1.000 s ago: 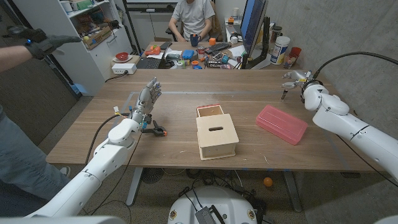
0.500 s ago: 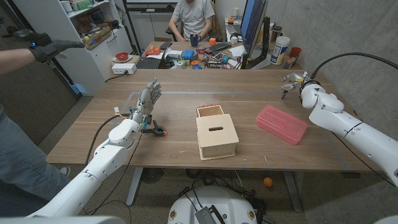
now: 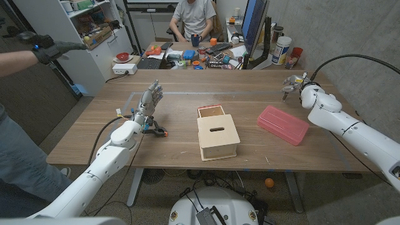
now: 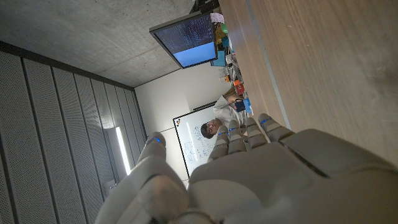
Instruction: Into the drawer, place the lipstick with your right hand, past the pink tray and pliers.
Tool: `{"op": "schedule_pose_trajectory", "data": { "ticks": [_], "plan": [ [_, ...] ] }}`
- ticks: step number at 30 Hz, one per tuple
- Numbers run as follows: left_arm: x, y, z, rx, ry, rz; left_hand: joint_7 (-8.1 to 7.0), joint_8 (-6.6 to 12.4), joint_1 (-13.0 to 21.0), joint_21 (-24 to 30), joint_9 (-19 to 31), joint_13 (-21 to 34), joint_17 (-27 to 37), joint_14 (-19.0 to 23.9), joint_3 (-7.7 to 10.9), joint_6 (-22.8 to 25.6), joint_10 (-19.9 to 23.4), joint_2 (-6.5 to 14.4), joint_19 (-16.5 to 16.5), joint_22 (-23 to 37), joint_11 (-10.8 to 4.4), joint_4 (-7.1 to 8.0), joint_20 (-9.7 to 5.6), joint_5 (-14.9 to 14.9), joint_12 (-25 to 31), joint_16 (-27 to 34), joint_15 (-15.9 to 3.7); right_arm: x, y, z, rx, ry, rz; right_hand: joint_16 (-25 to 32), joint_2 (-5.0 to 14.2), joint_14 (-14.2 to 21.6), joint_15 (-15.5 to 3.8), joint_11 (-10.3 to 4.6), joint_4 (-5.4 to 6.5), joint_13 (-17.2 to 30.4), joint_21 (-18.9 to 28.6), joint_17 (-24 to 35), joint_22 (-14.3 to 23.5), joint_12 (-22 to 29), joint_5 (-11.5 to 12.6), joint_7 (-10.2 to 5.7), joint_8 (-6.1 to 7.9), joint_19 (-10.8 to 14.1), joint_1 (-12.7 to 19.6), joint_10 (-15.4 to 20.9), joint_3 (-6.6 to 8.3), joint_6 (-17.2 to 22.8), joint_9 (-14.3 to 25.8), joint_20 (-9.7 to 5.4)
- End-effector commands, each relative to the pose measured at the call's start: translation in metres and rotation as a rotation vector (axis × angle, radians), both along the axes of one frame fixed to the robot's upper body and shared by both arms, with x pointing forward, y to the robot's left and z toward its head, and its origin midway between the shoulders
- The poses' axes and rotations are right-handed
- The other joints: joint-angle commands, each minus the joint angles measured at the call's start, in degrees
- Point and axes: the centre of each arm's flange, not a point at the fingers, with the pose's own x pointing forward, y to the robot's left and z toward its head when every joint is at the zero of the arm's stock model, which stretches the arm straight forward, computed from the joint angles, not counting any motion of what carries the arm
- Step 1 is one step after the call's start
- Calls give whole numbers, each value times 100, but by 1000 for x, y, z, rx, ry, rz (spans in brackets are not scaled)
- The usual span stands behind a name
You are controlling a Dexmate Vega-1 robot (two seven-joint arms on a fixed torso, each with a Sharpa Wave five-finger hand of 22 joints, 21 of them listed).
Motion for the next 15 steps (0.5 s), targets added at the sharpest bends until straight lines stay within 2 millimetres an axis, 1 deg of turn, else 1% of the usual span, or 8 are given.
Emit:
{"op": "schedule_pose_trajectory", "data": {
  "ticks": [1,5,12,15],
  "plan": [
    [3,0,2,-2,0,2,24,17,10,23,27,13,16,27,11,35,40,69,-5,12,46,-24,35,14,-1,37,0,5,-3,-8,11,0,-7,62,20,62,-40,-11,-11,15,22,24,28,37,61,3,-1,47,50,73,-21,57,17,0],
    [4,0,3,2,4,1,21,14,7,21,27,7,17,27,10,35,39,71,-13,13,46,-24,52,14,-5,36,-3,7,-3,-11,13,-1,-15,84,14,110,-69,-34,-31,17,36,30,29,44,66,6,3,99,98,106,-23,87,18,-21],
    [4,1,3,2,9,2,17,10,-1,20,27,-4,18,22,7,38,43,73,-23,13,40,-22,78,14,-12,32,-6,10,-2,-15,10,-1,-17,122,11,184,-119,-21,-42,20,47,42,30,64,73,-16,15,158,151,180,-36,153,21,-34],
    [5,2,3,0,10,3,18,8,-3,20,28,-8,18,17,7,38,35,74,-27,13,38,-22,84,14,-17,30,-4,12,-1,-17,10,1,-20,133,13,199,-123,-53,-44,22,48,49,30,72,75,-27,27,176,173,212,-42,197,22,-35]
  ]
}}
